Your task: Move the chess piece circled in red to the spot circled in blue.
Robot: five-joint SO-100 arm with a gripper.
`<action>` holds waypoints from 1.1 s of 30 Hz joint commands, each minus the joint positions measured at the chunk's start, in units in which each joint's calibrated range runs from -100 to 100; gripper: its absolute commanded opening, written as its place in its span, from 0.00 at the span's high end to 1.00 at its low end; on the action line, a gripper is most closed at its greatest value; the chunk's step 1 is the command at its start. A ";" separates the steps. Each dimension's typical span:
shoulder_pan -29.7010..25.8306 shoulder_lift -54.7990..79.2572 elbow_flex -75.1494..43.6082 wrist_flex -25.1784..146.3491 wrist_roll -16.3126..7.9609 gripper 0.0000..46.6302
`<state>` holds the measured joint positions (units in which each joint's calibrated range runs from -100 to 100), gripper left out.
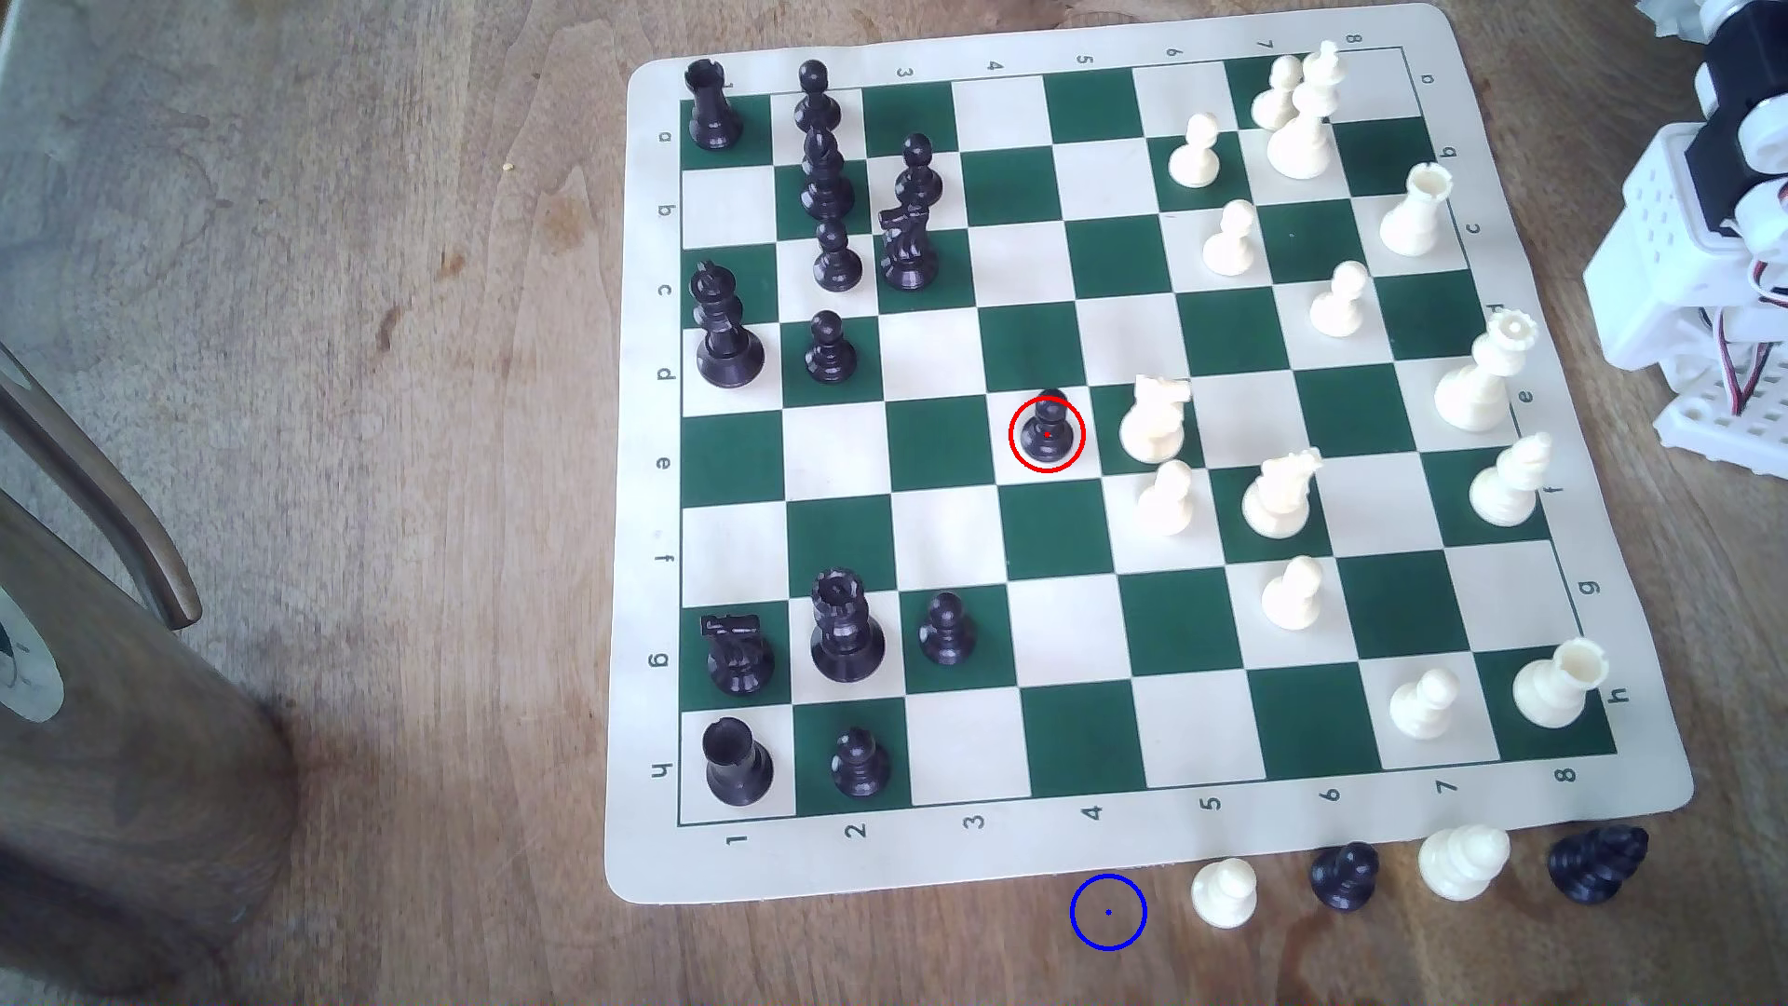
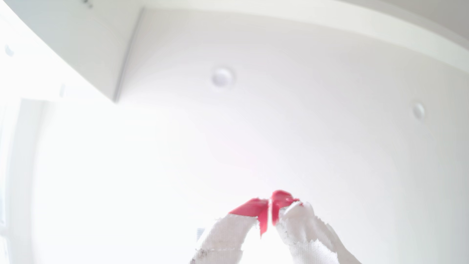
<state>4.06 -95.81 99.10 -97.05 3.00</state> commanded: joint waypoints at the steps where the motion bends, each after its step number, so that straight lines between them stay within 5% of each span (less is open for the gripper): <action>1: 0.36 -0.03 0.81 10.65 1.07 1.00; 12: -1.28 0.06 0.90 65.27 1.07 1.00; 17: -4.64 2.60 0.09 78.87 -1.51 0.98; 24: -4.02 26.12 -26.20 112.53 -9.43 0.93; 33: -1.12 62.62 -60.11 135.46 -12.26 0.87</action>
<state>1.70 -48.55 58.79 28.69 -8.57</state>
